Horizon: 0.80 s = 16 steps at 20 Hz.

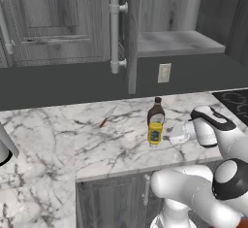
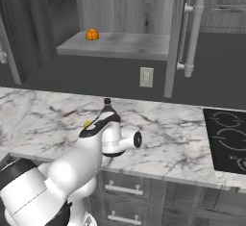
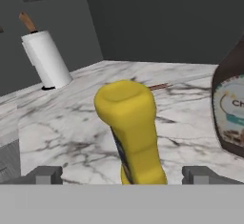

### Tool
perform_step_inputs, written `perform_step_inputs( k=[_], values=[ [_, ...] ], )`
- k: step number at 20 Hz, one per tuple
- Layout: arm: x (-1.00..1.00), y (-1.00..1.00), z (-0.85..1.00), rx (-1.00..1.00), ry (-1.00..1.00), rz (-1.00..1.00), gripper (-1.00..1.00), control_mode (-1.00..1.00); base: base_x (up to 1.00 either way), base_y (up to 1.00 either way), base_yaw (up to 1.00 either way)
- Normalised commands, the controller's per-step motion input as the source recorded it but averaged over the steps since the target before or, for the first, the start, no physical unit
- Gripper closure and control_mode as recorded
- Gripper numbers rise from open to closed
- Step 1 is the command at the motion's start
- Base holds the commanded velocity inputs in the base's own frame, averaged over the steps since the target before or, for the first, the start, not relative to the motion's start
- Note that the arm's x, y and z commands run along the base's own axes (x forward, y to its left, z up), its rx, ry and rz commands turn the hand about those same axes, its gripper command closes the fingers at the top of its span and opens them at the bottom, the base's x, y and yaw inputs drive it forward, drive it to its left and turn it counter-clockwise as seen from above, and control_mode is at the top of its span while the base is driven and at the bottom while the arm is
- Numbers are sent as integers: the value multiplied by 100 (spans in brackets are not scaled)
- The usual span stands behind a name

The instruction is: Pick the syrup bottle and mustard from the counter and place them in the cabinet.

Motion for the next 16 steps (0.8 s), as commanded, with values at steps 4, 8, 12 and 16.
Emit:
perform_step_inputs(
  k=[4, 8, 12, 16],
  values=[
    [11, 0, 0, 0, 8, 3, -100, -100, 0, 0, 0],
    [11, 0, 0, 0, 5, 4, -100, -100, 0, 0, 0],
    [8, 0, 0, 0, 2, 4, -100, -100, 0, 0, 0],
    [9, 2, 0, 0, 0, 4, -100, -100, 0, 0, 0]
  ],
)
